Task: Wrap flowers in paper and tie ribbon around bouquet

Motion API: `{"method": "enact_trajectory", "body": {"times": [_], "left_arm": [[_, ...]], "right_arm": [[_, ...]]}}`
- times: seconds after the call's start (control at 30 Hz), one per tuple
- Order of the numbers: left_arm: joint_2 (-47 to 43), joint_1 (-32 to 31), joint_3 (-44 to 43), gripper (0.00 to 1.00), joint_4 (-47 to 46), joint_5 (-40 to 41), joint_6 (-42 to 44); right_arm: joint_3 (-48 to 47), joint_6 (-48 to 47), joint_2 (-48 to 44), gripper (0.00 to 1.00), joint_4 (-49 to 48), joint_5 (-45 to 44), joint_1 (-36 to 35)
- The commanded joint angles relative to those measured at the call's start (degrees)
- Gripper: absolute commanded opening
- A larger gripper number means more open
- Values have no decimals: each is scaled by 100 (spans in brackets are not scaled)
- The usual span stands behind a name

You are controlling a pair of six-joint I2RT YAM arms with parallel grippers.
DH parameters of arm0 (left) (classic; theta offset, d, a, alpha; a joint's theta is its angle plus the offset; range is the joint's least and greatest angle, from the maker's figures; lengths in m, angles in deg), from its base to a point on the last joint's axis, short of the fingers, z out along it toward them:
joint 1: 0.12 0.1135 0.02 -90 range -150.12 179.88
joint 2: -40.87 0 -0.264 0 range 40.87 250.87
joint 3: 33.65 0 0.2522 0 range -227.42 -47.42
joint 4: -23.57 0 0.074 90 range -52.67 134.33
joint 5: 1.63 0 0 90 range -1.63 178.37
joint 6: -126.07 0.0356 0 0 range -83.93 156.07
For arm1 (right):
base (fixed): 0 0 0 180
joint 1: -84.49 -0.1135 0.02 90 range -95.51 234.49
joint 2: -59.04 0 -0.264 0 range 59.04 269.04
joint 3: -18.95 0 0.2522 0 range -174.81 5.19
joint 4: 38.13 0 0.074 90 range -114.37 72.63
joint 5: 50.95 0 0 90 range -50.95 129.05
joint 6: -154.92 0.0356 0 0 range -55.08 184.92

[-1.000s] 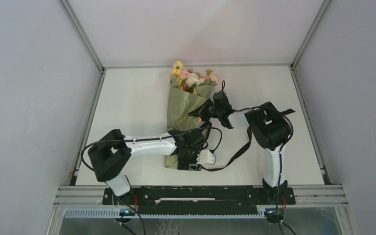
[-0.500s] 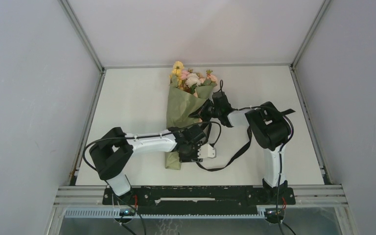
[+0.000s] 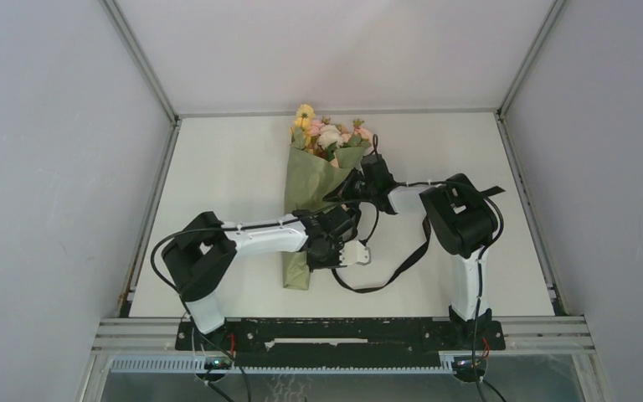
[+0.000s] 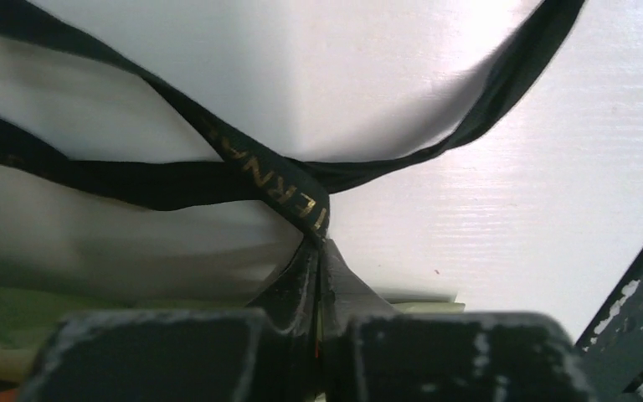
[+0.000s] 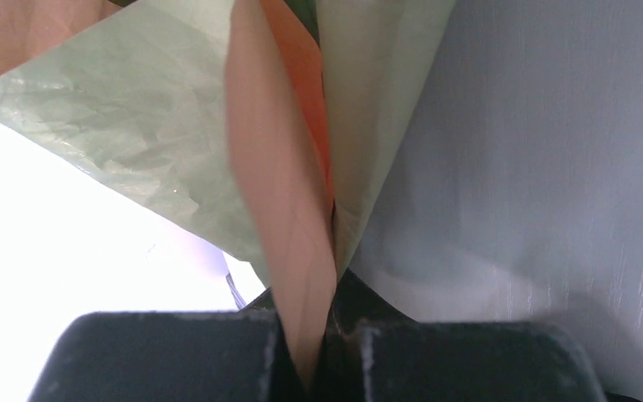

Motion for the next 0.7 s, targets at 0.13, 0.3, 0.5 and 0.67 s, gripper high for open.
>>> {"method": "enact_trajectory", "body": {"times": [0.13, 0.3, 0.5, 0.67], "left_arm": [[-671, -534, 221, 0, 968, -1270, 146], [-1817, -1025, 302, 0, 1931, -1950, 543], [-2206, -1267, 511, 0, 2773, -2205, 896], [-2572, -1165, 1221, 0, 3117, -1624, 1275]], "right_arm": [[-254, -288, -314, 0, 248, 139, 119], [-322, -260, -325, 0, 315, 244, 259], [-553, -272, -437, 0, 566, 333, 414], [-702, -444, -569, 0, 975, 337, 523]]}}
